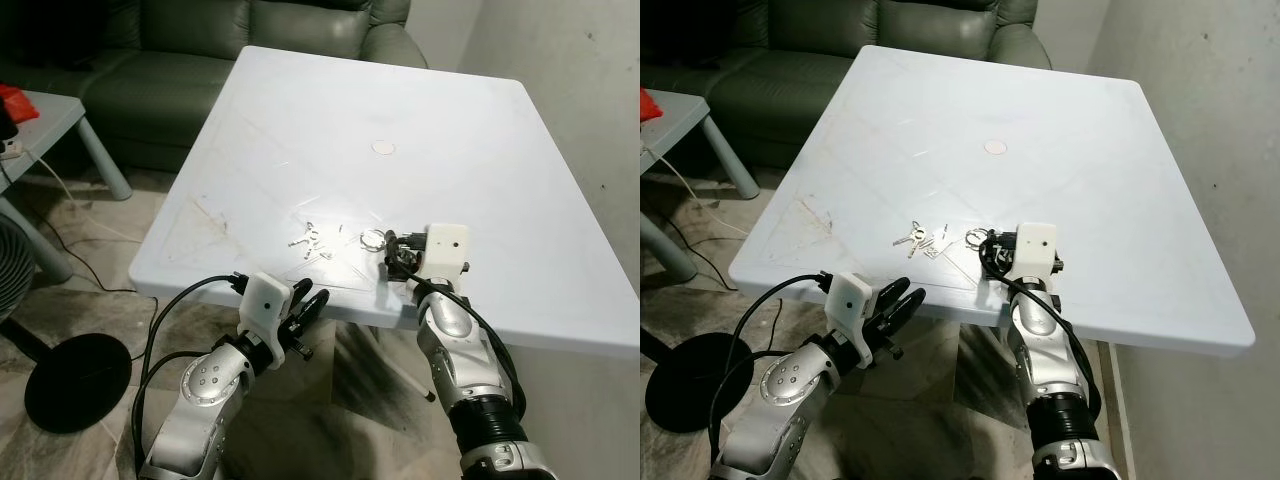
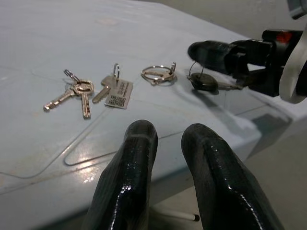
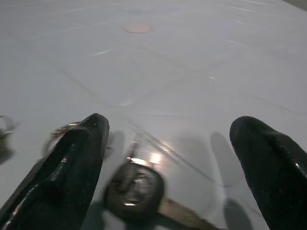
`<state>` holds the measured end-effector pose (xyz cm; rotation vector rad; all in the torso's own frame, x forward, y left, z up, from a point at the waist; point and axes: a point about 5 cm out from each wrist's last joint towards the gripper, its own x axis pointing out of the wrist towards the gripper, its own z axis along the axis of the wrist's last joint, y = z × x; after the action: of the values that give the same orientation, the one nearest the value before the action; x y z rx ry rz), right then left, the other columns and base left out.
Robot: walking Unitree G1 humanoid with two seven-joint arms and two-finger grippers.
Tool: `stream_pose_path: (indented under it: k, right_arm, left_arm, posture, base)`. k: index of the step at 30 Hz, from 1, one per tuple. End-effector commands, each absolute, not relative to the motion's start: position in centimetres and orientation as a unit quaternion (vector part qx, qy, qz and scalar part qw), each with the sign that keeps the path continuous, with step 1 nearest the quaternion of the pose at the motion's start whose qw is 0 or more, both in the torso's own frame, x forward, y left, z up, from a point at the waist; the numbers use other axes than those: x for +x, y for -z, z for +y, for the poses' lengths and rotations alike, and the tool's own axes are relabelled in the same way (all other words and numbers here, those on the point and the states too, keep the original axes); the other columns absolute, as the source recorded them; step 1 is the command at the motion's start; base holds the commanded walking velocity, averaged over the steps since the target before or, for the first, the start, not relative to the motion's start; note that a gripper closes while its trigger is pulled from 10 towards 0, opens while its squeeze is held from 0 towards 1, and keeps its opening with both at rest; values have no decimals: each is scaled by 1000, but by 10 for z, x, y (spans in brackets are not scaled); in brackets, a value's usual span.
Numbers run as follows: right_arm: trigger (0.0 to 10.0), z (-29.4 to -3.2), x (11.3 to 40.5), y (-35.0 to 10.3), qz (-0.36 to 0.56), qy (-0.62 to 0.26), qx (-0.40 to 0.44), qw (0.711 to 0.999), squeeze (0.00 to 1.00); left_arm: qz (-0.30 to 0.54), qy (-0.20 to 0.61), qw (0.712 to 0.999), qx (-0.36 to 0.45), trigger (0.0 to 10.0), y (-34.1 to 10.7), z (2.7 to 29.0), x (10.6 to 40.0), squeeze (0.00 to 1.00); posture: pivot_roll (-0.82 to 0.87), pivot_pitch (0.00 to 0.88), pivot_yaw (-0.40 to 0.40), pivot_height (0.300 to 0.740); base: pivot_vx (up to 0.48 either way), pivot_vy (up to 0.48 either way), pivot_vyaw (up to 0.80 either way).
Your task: Hang keys on a hook
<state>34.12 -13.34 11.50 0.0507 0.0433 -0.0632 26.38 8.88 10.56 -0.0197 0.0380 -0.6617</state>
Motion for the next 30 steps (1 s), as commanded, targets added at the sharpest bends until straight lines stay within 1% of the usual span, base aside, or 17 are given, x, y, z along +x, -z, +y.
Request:
stream_pose_path:
  k: [1, 2, 4, 7, 8, 9, 10, 11, 12, 14, 15, 20, 23, 24, 25, 26, 30]
  right_arm:
    - [7412, -134, 341, -114, 26, 34, 23, 999, 0]
    - [7412, -134, 341, -114, 27, 33, 22, 999, 0]
    - [2902, -133, 340, -112, 29, 32, 21, 999, 0]
    - [3412, -131, 339, -110, 34, 22, 27, 999, 0]
    - [4431, -129, 339, -110, 35, 18, 28, 999, 0]
    - [6275, -127, 339, -110, 37, 9, 31, 999, 0]
    - [6275, -126, 338, -110, 37, 5, 33, 999, 0]
    - [8118, -124, 338, -110, 37, 1, 32, 999, 0]
    - [8588, -122, 338, -110, 36, -5, 30, 999, 0]
    - [7882, -121, 338, -110, 35, -9, 29, 999, 0]
    - [8863, -121, 338, -110, 37, -11, 29, 999, 0]
    - [10000, -119, 337, -109, 41, -18, 27, 999, 0]
    - [4627, -118, 337, -109, 41, -18, 21, 999, 0]
    - [4627, -118, 337, -109, 42, -18, 21, 999, 0]
    - [3765, -118, 337, -109, 43, -19, 20, 999, 0]
    - [745, -117, 336, -108, 43, -20, 18, 999, 0]
    - [0, -117, 334, -106, 46, -22, 12, 999, 0]
  left_arm:
    - [20, 327, 945, -6, 10000, -107, 88, 262, 0]
    - [21, 327, 945, -6, 10000, -107, 88, 262, 0]
    - [22, 327, 945, -5, 10000, -108, 88, 261, 0]
    - [23, 327, 945, -5, 10000, -108, 88, 261, 0]
    - [23, 327, 945, -5, 10000, -109, 88, 261, 0]
    - [23, 326, 945, -5, 10000, -108, 88, 261, 0]
    - [23, 326, 945, -5, 10000, -108, 88, 261, 0]
    - [23, 326, 945, -5, 10000, -109, 88, 261, 0]
    - [23, 325, 945, -5, 10000, -109, 88, 261, 0]
    - [24, 325, 945, -5, 10000, -109, 88, 260, 0]
    - [24, 324, 946, -5, 10000, -109, 88, 260, 0]
    - [24, 322, 946, -7, 10000, -109, 88, 260, 0]
    - [23, 320, 947, -7, 10000, -110, 88, 261, 0]
    - [23, 320, 947, -7, 10000, -110, 88, 260, 0]
    - [23, 320, 947, -7, 10000, -110, 88, 261, 0]
    - [24, 319, 947, -7, 10000, -110, 88, 260, 0]
    - [25, 318, 948, -7, 10000, -109, 88, 259, 0]
  posture:
    - [-11, 151, -62, 740]
    - [-11, 151, -62, 740]
    - [-12, 152, -64, 740]
    - [-11, 154, -65, 740]
    - [-11, 154, -65, 740]
    - [-10, 151, -66, 740]
    - [-10, 151, -66, 740]
    - [-10, 154, -68, 740]
    - [-9, 154, -69, 740]
    - [-9, 154, -69, 740]
    - [-9, 154, -69, 740]
    - [-6, 155, -73, 740]
    - [-6, 158, -74, 740]
    - [-6, 158, -74, 740]
    - [-5, 158, -75, 740]
    - [-5, 158, -75, 740]
    - [-5, 161, -77, 740]
  base:
    - [0, 0, 0]
    - [0, 0, 0]
    - [0, 0, 0]
    - [0, 0, 0]
    - [0, 0, 0]
    - [0, 0, 0]
    - [0, 0, 0]
    - [0, 0, 0]
    - [0, 0, 0]
    - [0, 0, 0]
    - [0, 0, 0]
    - [0, 0, 0]
    - [0, 0, 0]
    - [0, 0, 0]
    - [0, 0, 0]
    - [0, 0, 0]
    - [0, 0, 0]
